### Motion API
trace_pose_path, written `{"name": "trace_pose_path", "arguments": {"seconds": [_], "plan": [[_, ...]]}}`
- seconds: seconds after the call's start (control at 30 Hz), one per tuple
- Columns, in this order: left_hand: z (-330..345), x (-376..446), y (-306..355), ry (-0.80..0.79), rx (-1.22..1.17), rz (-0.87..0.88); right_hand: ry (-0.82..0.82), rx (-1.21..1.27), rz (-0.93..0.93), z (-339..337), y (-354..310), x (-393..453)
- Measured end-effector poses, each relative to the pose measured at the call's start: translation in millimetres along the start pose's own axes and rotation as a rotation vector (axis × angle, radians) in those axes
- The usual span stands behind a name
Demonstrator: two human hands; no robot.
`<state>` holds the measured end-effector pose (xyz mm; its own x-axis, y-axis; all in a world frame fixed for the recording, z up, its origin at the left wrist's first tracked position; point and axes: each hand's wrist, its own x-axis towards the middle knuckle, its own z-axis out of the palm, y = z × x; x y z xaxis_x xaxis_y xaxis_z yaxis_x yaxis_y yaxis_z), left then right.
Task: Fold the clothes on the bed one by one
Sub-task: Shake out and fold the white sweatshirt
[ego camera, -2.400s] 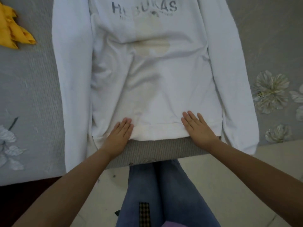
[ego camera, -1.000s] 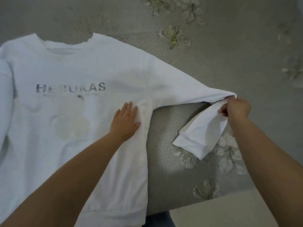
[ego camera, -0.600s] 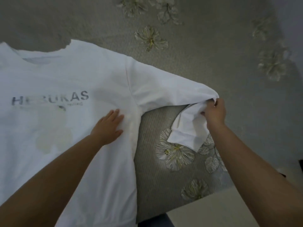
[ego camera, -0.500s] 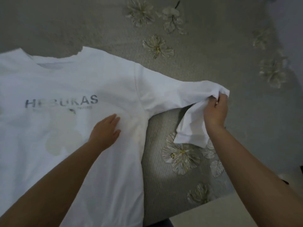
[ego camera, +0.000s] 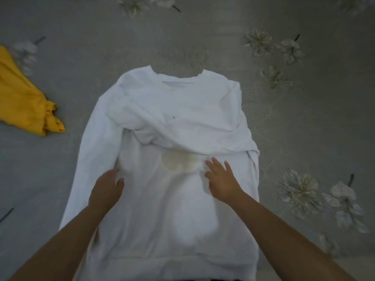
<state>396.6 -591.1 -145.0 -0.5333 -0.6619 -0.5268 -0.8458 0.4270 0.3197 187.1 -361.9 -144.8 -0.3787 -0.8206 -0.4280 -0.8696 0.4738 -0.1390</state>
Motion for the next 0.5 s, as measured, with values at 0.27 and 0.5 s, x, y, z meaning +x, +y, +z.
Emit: {"name": "trace_pose_path", "arguments": {"seconds": [0.27,0.5], "plan": [[7,39,57,0.157,-0.008,0.381,-0.021,-0.079,0.265,-11,41,23],[2,101,119,0.091,0.335,0.6,-0.233,0.112,0.211,-14,68,47]]}}
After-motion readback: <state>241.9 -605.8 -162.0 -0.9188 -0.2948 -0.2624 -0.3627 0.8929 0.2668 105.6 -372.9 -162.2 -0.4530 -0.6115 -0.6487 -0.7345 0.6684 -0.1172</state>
